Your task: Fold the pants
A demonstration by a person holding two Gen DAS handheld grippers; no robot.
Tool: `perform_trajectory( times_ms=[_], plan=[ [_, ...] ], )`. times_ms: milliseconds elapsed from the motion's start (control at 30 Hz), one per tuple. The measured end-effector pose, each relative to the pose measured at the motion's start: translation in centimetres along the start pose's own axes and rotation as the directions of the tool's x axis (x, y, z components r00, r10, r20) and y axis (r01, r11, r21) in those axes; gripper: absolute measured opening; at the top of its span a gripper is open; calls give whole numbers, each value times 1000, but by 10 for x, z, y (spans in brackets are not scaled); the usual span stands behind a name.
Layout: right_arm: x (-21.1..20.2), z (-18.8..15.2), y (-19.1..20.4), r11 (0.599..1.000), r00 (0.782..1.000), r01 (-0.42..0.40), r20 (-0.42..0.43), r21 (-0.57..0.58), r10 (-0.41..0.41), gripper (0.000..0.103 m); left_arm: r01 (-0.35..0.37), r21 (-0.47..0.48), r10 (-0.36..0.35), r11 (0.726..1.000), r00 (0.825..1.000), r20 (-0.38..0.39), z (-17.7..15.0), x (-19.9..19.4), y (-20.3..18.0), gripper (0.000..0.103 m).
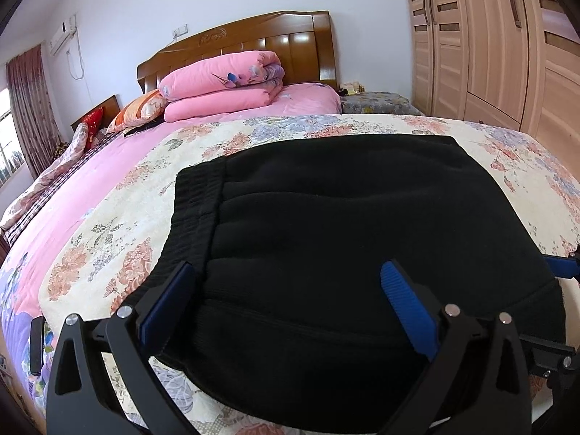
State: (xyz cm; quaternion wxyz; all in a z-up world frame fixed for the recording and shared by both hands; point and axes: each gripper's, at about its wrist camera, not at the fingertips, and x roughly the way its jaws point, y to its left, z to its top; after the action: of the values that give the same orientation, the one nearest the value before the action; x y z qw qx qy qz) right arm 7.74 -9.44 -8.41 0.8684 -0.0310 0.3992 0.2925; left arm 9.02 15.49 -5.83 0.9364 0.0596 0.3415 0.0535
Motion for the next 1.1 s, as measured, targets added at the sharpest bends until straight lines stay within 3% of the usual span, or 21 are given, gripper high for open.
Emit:
perform_trajectory(
  times_ms=[467, 633, 667, 767, 833, 900, 933, 1000, 1100],
  plan=[
    [-2, -3, 0, 1000, 1000, 6, -7, -4, -6, 99, 10, -3, -10, 1000, 1000, -23, 1, 3, 2, 102],
    [-12, -9, 0, 1000, 999, 25, -32, -6, -25, 99, -21, -5, 21, 1000, 998, -56, 5, -5, 0, 102],
    [-19, -9, 1, 999, 999, 36, -16, -13, -36, 99, -24, -26, 23, 999, 999, -37, 5, -17, -1, 99],
    [-49, -6, 2, 995, 994, 86, 73, -57, -81, 99, 88, -66, -82, 994, 992, 101, 3, -63, 2, 101],
    [-61, -5, -4, 993, 990, 112, 96, -45, -107, 99, 88, -46, -83, 995, 991, 104, -5, -76, 2, 101],
    [-68, -8, -9, 998, 992, 64, 115, -30, -60, 99, 108, -19, -106, 994, 991, 85, -16, -77, 3, 101],
    [-71, -12, -7, 999, 992, -13, 126, -48, 19, 99, 107, -17, -105, 994, 991, 82, -25, -77, 5, 101],
    [-69, -17, 2, 991, 987, -93, 121, -99, 104, 99, 101, -3, -101, 995, 992, 72, -35, -71, 5, 101],
    [-57, -24, 28, 969, 983, -133, 94, -210, 155, 99, 60, 23, -62, 998, 994, 85, -39, -62, -1, 101]
  ],
)
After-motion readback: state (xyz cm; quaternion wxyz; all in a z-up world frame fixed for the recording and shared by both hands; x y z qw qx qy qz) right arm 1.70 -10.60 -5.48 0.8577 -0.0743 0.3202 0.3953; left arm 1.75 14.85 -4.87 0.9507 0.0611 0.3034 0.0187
